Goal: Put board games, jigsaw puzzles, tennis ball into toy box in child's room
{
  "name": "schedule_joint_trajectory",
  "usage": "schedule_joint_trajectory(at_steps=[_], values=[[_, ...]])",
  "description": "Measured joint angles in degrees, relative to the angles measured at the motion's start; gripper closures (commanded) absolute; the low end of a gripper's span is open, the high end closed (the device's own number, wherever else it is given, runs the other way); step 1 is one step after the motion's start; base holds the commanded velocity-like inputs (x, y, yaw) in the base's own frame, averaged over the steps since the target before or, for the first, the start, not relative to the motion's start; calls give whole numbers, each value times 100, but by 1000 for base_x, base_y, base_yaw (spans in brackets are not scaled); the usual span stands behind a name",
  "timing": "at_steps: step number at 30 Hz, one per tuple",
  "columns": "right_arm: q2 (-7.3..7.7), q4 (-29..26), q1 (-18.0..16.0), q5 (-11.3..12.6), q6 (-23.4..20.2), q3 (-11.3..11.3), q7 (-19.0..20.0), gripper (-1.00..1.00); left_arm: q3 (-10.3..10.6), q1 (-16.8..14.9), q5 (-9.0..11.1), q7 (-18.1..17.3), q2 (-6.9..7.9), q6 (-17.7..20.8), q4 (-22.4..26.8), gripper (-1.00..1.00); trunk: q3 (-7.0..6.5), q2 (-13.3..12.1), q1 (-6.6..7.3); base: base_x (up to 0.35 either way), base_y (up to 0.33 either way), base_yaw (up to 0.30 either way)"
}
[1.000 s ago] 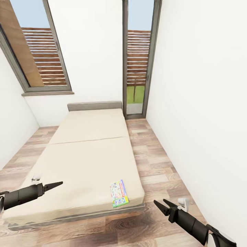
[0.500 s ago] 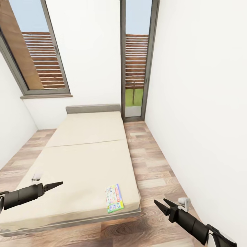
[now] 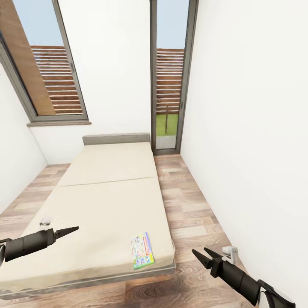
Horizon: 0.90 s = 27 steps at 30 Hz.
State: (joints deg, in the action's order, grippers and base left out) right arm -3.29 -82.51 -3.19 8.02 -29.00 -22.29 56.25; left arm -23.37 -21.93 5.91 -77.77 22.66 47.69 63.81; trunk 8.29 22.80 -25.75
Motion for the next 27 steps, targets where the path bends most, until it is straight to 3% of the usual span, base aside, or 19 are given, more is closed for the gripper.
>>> schedule_joint_trajectory(at_steps=[11,27], values=[[-2,4,0,-7,0,3,-7,-100,15,0,-17,28,-7,16,-6,-100,-104,0,0,0,0,0],[9,8,0,-9,2,0,-5,-100,47,0,-46,92,-55,51,-9,-100,62,641,-352,0,0,3]])
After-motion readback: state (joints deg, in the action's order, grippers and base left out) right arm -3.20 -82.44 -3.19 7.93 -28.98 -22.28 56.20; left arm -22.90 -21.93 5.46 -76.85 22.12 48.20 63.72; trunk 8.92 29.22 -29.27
